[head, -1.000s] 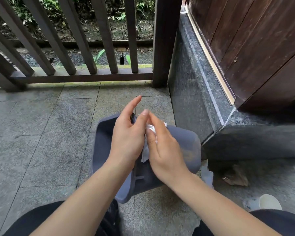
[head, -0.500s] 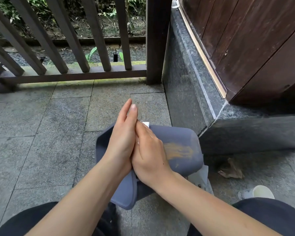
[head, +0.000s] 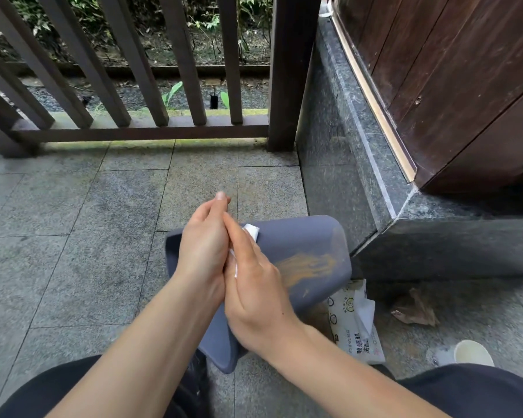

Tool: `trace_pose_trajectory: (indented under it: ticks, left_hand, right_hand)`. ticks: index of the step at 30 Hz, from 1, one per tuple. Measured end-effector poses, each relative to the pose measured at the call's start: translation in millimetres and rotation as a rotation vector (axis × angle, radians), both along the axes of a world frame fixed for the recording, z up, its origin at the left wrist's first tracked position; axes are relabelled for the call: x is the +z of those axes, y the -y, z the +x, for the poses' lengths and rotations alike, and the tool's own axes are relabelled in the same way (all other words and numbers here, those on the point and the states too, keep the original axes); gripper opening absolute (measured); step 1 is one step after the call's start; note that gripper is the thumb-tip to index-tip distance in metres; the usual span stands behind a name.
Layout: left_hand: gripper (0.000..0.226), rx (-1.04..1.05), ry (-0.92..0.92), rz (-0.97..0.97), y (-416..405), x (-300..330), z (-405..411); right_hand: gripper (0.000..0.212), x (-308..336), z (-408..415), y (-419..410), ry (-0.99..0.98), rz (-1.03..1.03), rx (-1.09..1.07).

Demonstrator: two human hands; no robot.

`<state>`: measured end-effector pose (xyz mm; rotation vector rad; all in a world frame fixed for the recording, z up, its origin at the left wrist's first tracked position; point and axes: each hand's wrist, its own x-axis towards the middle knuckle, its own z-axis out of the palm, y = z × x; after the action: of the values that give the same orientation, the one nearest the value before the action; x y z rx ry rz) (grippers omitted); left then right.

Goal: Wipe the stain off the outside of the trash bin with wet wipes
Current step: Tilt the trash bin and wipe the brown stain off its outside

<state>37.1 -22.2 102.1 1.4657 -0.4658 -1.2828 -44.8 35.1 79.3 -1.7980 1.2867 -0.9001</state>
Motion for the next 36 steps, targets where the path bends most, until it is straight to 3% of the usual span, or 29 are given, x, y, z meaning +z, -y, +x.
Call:
trace_pose_trajectory:
  ticks: [4,9,15,19,22,25,28,33,36]
  left_hand:
    - [0.03,-0.005,0.075,-0.015,-3,1,2]
    - [0.042,0.0,0.086,0.0,-6,4,4]
    - [0.037,0.013,0.139,0.016,-11,1,6]
    - [0.025,0.042,0.071,0.04,-7,2,4]
    - [0.032,0.059,0.085,0.1,-5,-2,0]
    - [0.038,0.051,0.064,0.135,-8,-5,-1]
    - [0.038,0.063,0.115,0.116,-10,-4,3]
    - [0.02,0.084,0.271,-0.005,-14,-3,8]
    - [0.035,0.049,0.37,-0.004,-13,-8,11]
  right_hand:
    - [0.06,-2,0,0,-0.018,-0.022,0.015]
    - [0.051,-4,1,0,0.031,-0.131,-0.038]
    - [0.048,-7,10,-7,0.174,-0.03,-0.05]
    - [0.041,-6,7,-2,0.248,0.037,-0.111]
    - [0.04,-10,2,3,0.287,0.1,-0.226]
    - [0.038,-11,-10,17,0.216,0.151,-0.171]
    - [0.04,-7,-16,23,0.16,0.129,-0.084]
    - [0.043,-7,-3,7,0.263,0.099,-0.058]
    - [0.046,-9,6,1,0.317,0.136,-0.048]
